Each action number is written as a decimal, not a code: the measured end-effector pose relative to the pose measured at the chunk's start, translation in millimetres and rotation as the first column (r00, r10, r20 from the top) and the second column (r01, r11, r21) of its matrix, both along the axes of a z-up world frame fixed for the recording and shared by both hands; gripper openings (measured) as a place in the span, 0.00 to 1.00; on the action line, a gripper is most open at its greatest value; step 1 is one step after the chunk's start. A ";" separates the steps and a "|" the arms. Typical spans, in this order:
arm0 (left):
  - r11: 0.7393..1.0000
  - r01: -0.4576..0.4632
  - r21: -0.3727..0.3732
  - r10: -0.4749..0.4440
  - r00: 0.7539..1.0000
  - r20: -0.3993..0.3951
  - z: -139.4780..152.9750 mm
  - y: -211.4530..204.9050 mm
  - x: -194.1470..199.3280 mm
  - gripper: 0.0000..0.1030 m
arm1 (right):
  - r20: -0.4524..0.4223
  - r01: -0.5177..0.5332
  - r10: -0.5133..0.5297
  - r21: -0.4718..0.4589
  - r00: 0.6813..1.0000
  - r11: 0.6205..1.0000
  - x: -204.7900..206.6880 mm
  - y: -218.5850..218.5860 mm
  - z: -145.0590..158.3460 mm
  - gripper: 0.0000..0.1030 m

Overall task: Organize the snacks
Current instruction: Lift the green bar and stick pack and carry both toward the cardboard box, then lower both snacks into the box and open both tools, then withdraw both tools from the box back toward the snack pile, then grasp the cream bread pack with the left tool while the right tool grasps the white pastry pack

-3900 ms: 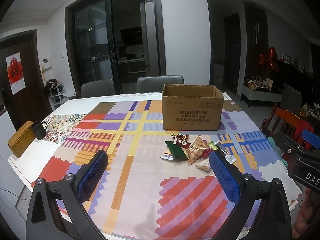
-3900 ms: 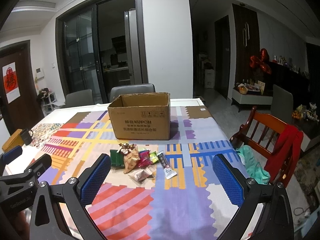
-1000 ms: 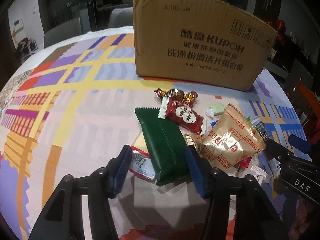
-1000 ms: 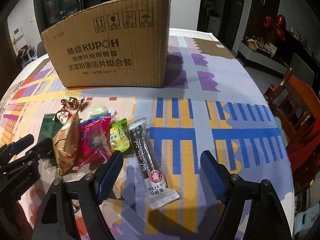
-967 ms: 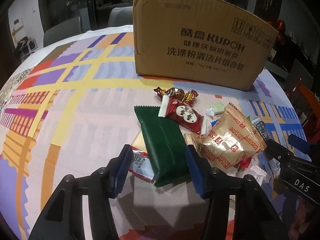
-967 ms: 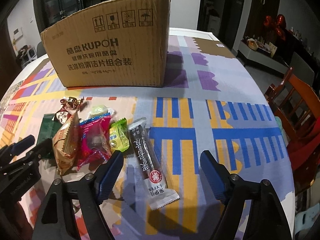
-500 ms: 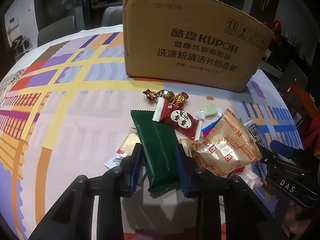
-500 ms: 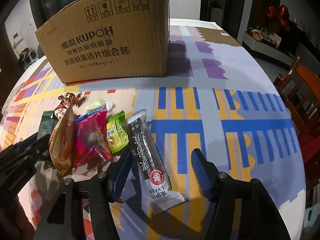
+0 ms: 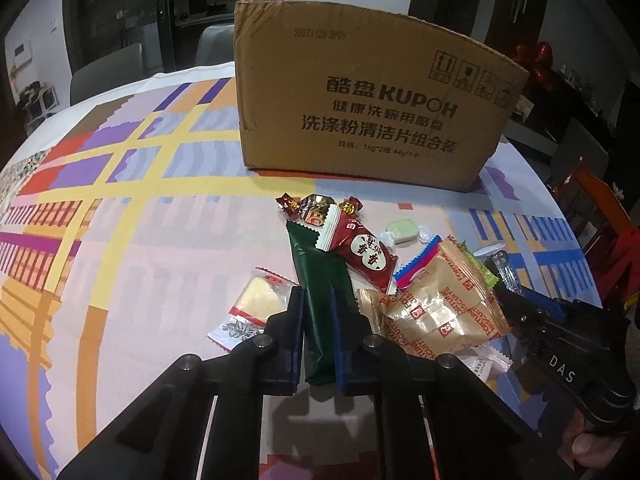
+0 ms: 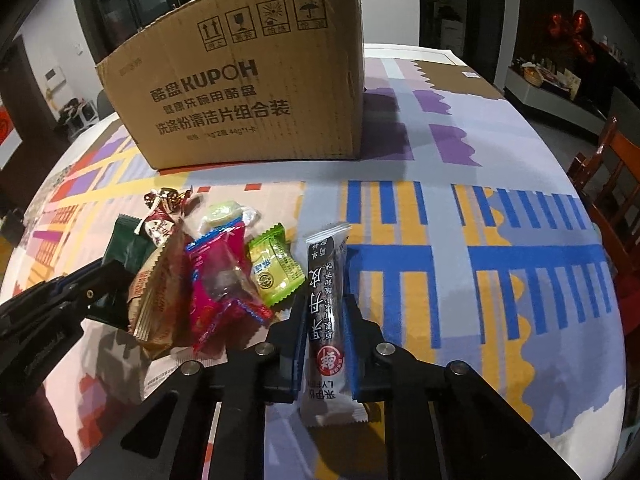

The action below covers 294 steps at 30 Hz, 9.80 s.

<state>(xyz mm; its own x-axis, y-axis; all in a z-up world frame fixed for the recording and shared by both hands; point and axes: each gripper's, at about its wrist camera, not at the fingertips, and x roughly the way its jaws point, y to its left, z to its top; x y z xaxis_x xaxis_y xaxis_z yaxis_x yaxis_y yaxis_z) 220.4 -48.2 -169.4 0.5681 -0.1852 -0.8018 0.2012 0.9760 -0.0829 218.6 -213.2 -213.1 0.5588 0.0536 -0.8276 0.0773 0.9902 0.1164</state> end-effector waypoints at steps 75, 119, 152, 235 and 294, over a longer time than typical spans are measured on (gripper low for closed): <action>0.999 0.013 0.039 -0.021 0.979 0.204 107.2 0.2 -30.4 0.09 | 0.247 0.000 -0.008 0.033 0.969 0.999 -31.2 0.1 113.0 0.17; 0.998 0.038 0.050 -0.055 0.918 0.393 187.9 -0.4 53.0 0.09 | 0.446 -0.027 0.042 -0.042 0.894 0.999 43.9 4.2 197.6 0.17; 0.996 0.014 0.083 -0.044 0.927 0.373 176.2 -8.9 135.7 0.40 | 0.395 0.008 0.013 -0.051 0.918 0.999 144.4 2.9 190.0 0.64; 0.991 -0.017 0.131 -0.030 0.935 0.354 127.2 44.4 -51.0 0.90 | 0.328 0.045 -0.011 -0.095 0.944 0.994 -53.3 41.8 137.3 0.89; 0.964 0.222 0.145 -0.230 0.972 0.045 -19.1 37.1 8.0 0.83 | 0.013 0.000 0.001 -0.062 1.000 0.998 -29.4 68.1 -11.4 0.89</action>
<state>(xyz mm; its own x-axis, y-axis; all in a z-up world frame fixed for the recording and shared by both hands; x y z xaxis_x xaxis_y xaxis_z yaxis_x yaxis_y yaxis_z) 228.5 -11.1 -188.5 0.5730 -0.2043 -0.7937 0.4184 0.9057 0.0689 189.2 -145.1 -224.5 0.5693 0.0028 -0.8221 0.0755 0.9956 0.0557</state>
